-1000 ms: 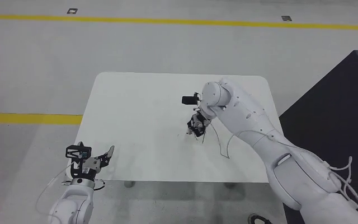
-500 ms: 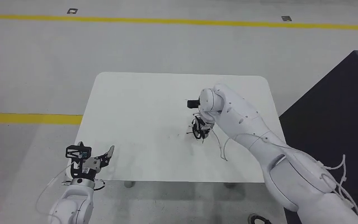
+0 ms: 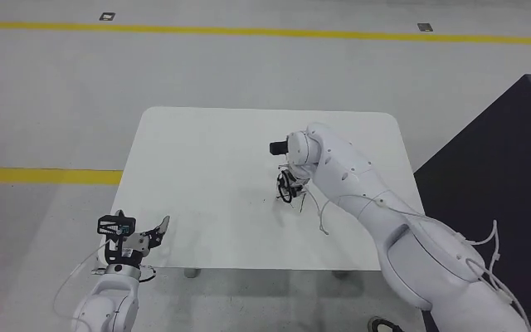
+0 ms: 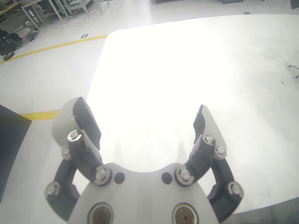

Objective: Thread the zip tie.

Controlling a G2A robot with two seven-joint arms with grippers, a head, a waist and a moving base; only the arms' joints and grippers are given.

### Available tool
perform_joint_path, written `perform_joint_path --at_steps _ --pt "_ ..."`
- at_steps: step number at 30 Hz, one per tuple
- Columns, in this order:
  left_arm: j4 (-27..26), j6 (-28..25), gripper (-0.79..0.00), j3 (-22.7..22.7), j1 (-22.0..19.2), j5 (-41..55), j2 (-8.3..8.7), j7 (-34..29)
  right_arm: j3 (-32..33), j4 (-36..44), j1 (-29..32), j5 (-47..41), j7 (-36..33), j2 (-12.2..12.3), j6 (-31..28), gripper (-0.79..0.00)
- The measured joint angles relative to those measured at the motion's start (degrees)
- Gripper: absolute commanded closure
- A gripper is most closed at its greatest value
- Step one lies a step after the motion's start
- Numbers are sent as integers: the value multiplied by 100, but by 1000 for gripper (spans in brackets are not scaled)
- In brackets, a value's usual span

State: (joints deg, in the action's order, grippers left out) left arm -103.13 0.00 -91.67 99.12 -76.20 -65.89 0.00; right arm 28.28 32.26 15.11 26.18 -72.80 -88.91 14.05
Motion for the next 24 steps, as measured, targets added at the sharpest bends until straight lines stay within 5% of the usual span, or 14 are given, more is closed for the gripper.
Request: perform_joint_path --at_steps 24 --pt "0 0 -785 0 0 0 0 0 -228 -1323 -213 245 438 -700 -531 -139"
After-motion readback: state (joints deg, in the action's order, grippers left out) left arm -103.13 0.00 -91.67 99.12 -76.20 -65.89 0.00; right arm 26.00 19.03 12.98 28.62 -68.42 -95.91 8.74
